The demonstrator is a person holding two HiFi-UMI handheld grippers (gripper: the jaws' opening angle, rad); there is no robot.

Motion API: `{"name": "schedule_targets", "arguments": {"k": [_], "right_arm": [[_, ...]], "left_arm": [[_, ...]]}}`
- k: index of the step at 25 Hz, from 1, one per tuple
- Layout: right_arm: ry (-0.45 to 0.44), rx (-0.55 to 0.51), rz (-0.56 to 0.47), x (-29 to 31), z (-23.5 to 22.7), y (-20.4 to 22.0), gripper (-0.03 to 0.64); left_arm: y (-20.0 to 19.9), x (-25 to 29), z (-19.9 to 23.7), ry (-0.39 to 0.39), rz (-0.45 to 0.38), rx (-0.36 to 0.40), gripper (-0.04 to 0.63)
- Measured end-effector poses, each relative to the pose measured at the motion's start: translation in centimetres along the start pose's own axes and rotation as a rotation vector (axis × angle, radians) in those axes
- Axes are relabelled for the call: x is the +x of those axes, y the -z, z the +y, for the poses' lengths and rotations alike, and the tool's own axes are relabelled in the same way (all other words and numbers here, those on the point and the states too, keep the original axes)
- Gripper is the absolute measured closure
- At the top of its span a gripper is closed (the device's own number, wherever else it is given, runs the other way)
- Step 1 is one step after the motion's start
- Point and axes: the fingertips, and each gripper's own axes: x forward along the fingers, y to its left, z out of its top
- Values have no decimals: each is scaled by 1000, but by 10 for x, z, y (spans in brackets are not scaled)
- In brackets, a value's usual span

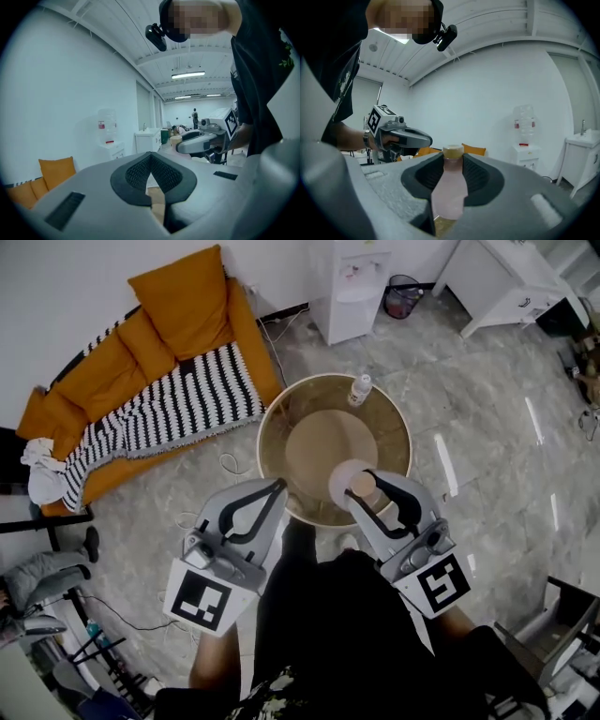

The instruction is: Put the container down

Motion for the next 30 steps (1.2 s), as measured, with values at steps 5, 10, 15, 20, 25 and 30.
{"name": "schedule_targets", "arguments": {"k": [5, 10, 15, 20, 25, 30], "right_arm": [[95, 27, 57, 38, -17, 26, 499], [194, 65, 87, 70, -42, 53, 499], [268, 103, 110, 83, -60, 95, 499], [317, 105, 134, 81, -93, 143, 499], [321, 147, 201, 66, -121, 197, 499], [320, 187, 235, 66, -137, 244, 499]], "left_arm": [[27, 21, 35, 84, 17, 20, 592], [57, 57, 62, 195, 20, 51, 592], [95, 94, 74, 238, 50, 50, 592], [130, 137, 66, 259, 61, -4, 592], [158, 175, 46, 254, 94, -59, 592], [196, 198, 44, 221, 141, -106, 592]]}}
